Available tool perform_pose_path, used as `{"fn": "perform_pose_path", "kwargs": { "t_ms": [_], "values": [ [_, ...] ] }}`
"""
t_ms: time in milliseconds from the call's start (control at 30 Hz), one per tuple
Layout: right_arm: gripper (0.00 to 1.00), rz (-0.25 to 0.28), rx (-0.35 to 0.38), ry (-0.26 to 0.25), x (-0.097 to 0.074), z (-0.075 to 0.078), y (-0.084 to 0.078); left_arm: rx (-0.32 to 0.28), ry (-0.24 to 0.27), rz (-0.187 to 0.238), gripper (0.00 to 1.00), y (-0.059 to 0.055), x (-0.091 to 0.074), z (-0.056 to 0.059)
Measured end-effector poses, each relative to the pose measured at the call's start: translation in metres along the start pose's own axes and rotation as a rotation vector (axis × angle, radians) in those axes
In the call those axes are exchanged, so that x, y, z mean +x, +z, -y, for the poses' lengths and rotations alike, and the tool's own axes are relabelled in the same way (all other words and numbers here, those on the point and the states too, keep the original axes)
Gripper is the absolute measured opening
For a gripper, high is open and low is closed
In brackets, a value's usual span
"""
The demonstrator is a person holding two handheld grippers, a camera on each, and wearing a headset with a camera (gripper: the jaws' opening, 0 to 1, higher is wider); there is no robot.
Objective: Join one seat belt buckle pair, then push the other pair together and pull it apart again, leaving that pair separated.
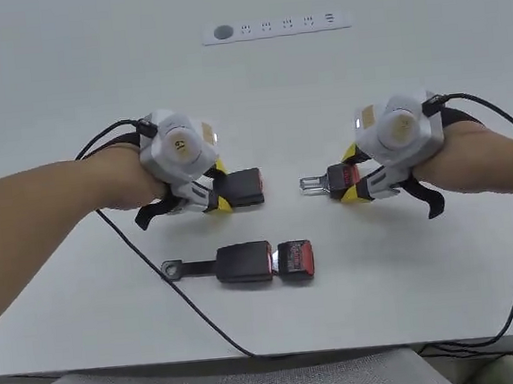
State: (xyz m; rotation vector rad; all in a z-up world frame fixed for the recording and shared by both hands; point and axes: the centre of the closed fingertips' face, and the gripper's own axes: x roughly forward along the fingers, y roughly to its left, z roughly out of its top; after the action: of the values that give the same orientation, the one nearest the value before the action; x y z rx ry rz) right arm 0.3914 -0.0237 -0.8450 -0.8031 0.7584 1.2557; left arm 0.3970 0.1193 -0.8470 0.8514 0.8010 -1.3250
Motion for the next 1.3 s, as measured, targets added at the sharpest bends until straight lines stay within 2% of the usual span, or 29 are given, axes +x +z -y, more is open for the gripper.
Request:
{"fn": "perform_pose_path", "kwargs": {
  "t_ms": [300, 533, 1000, 1300],
  "values": [
    [0.32, 0.020, -0.025, 0.009, 0.015, -0.001, 0.030, 0.025, -0.017, -0.026, 0.32, 0.000, 0.001, -0.001],
    [0.32, 0.026, -0.029, 0.013, 0.024, -0.001, 0.043, 0.021, -0.019, -0.028, 0.32, 0.000, 0.001, 0.000],
    [0.32, 0.042, -0.026, 0.018, 0.032, -0.003, 0.055, 0.019, -0.020, -0.026, 0.32, 0.001, 0.001, 0.000],
    [0.31, 0.025, -0.026, 0.027, 0.034, -0.003, 0.059, 0.027, -0.029, -0.030, 0.31, 0.002, 0.002, 0.000]
  ]
}}
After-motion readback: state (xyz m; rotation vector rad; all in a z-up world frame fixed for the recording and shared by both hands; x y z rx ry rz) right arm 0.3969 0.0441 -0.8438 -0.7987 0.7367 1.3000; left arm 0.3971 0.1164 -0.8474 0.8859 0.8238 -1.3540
